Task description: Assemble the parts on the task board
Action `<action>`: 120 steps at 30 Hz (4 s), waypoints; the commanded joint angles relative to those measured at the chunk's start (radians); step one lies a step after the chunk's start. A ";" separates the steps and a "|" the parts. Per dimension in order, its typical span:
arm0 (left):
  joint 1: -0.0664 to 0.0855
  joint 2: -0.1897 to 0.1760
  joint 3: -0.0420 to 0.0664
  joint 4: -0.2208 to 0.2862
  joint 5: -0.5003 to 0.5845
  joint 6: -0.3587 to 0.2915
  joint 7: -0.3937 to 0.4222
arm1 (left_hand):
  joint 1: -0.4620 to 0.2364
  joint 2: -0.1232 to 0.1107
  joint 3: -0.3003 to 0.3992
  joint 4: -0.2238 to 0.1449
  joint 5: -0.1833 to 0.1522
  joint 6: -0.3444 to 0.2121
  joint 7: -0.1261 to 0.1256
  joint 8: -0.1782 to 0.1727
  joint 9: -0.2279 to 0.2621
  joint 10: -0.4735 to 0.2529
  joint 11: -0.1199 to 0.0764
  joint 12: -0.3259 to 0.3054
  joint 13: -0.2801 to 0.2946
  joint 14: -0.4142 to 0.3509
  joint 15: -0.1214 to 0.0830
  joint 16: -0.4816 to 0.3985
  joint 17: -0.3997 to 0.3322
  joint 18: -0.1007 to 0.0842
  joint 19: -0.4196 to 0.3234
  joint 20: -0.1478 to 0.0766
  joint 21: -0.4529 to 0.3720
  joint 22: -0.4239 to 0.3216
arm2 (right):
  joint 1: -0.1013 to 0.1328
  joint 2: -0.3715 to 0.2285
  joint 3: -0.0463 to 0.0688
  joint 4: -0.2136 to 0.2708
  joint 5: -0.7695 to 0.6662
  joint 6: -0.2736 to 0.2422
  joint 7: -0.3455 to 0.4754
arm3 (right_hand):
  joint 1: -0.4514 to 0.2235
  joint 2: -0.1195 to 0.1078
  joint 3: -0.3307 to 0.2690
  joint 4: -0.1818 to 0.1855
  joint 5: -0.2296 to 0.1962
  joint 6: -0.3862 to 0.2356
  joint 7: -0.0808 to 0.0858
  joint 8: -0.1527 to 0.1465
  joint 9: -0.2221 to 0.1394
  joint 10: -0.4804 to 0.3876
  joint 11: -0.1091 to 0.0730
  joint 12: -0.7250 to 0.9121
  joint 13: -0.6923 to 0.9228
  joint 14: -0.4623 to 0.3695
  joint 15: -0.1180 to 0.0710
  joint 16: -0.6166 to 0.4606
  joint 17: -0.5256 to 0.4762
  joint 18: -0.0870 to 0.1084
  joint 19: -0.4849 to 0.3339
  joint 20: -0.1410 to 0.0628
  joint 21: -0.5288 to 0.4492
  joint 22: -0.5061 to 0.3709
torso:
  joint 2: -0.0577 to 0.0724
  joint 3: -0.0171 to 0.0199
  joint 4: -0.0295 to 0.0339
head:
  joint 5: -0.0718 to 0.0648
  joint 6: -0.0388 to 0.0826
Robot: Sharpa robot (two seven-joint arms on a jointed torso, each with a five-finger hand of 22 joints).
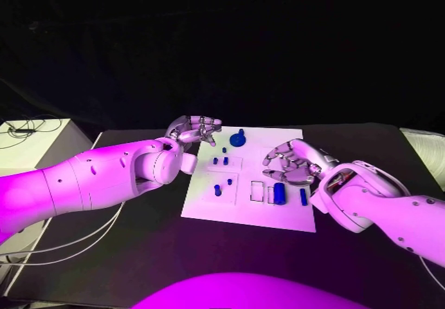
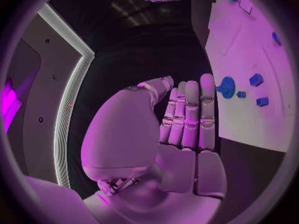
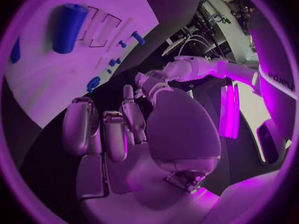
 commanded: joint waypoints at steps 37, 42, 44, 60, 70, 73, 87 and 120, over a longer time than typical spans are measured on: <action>-0.017 0.000 0.001 0.023 0.001 0.019 0.005 | 0.004 0.001 -0.003 0.000 0.005 -0.002 0.000 -0.001 0.001 -0.007 -0.003 0.009 0.002 -0.006 0.003 -0.003 0.002 0.015 0.003 0.002 -0.005 -0.002 | -0.007 -0.018 -0.013 -0.006 0.192 0.045 -0.542 | -0.107 0.024 -0.281 0.172 0.014 -0.004 -0.023 0.081 0.055 0.167 -0.016 0.235 0.316 0.103 -0.018 0.054 0.263 -0.041 0.093 -0.017 0.169 0.225 | -0.007 0.0138 -0.0383 | -0.049 0.003; -0.017 -0.001 0.001 0.024 0.001 0.018 0.004 | 0.004 0.001 -0.003 0.000 0.005 -0.002 0.000 -0.001 0.001 -0.007 -0.003 0.009 0.002 -0.006 0.003 -0.003 0.002 0.015 0.003 0.002 -0.005 -0.002 | -0.008 0.001 -0.013 -0.008 0.185 0.053 -0.539 | -0.106 0.025 -0.283 0.172 0.015 -0.004 -0.023 0.081 0.055 0.167 -0.016 0.235 0.316 0.103 -0.018 0.054 0.263 -0.041 0.093 -0.017 0.170 0.226 | -0.007 0.0138 -0.0391 | -0.048 0.000; -0.017 -0.002 0.001 0.024 0.001 0.018 0.004 | 0.004 0.001 -0.003 0.000 0.005 -0.002 0.000 -0.001 0.001 -0.007 -0.003 0.009 0.002 -0.006 0.003 -0.003 0.002 0.015 0.003 0.002 -0.005 -0.002 | -0.008 0.010 -0.013 -0.012 0.183 0.069 -0.542 | -0.105 0.025 -0.283 0.172 0.015 -0.004 -0.023 0.081 0.055 0.167 -0.016 0.235 0.316 0.103 -0.018 0.054 0.263 -0.041 0.093 -0.017 0.170 0.226 | -0.007 0.0143 -0.0389 | -0.047 -0.001; -0.016 -0.007 0.001 0.030 0.001 0.019 0.003 | 0.002 0.001 -0.004 0.002 0.006 -0.002 0.000 -0.001 0.001 -0.009 -0.003 0.010 0.003 -0.006 0.003 -0.002 0.003 0.015 0.003 0.002 -0.006 -0.002 | -0.027 0.060 -0.014 -0.057 0.174 0.195 -0.597 | -0.119 0.043 -0.327 0.174 0.011 0.005 -0.027 0.092 0.058 0.167 -0.018 0.235 0.316 0.103 -0.019 0.054 0.263 -0.042 0.093 -0.017 0.178 0.227 | -0.004 0.0082 -0.0304 | -0.048 -0.006; -0.016 -0.010 0.001 0.033 0.001 0.019 0.000 | 0.002 0.001 -0.004 0.002 0.006 -0.002 0.000 -0.001 0.001 -0.009 -0.003 0.010 0.003 -0.006 0.003 -0.002 0.003 0.015 0.003 0.002 -0.006 -0.002 | -0.035 0.089 -0.015 -0.082 0.170 0.174 -0.601 | -0.127 0.049 -0.356 0.175 0.005 0.007 -0.029 0.099 0.060 0.167 -0.020 0.235 0.316 0.103 -0.020 0.054 0.263 -0.042 0.093 -0.017 0.179 0.227 | -0.002 0.0060 -0.0264 | -0.051 -0.012; -0.016 -0.011 0.001 0.033 0.001 0.019 0.000 | 0.002 0.001 -0.004 0.002 0.006 -0.002 0.000 -0.001 0.001 -0.009 -0.003 0.010 0.003 -0.006 0.003 -0.002 0.003 0.015 0.003 0.002 -0.006 -0.002 | -0.036 0.097 -0.015 -0.093 0.168 0.175 -0.603 | -0.127 0.049 -0.356 0.175 0.005 0.007 -0.029 0.099 0.060 0.167 -0.020 0.235 0.316 0.103 -0.020 0.054 0.263 -0.042 0.093 -0.017 0.179 0.227 | -0.002 0.0057 -0.0252 | -0.052 -0.015; -0.016 -0.015 0.001 0.035 0.001 0.020 -0.003 | 0.002 0.001 -0.004 0.002 0.006 -0.002 0.000 -0.001 0.001 -0.009 -0.003 0.010 0.003 -0.006 0.003 -0.002 0.003 0.015 0.003 0.002 -0.006 -0.002 | -0.042 0.113 -0.020 -0.121 0.153 0.173 -0.613 | -0.005 0.068 -0.319 0.166 0.091 0.003 -0.032 0.112 0.056 0.167 -0.024 0.235 0.316 0.103 -0.024 0.054 0.263 -0.043 0.092 -0.020 0.187 0.229 | -0.002 0.0029 -0.0221 | -0.050 -0.020; -0.016 -0.018 0.001 0.040 0.001 0.028 -0.010 | -0.002 0.002 -0.004 0.006 0.006 -0.002 0.000 -0.001 0.001 -0.012 -0.003 0.012 0.004 -0.007 0.004 -0.003 0.003 0.015 0.003 0.003 -0.008 -0.004 | -0.026 0.129 -0.010 -0.033 0.237 0.138 -0.591 | -0.137 0.036 -0.200 0.173 0.061 0.021 -0.038 0.129 0.038 0.167 -0.029 0.235 0.316 0.103 -0.027 0.054 0.263 -0.043 0.090 -0.022 0.192 0.229 | 0.002 -0.0011 -0.0128 | -0.055 -0.010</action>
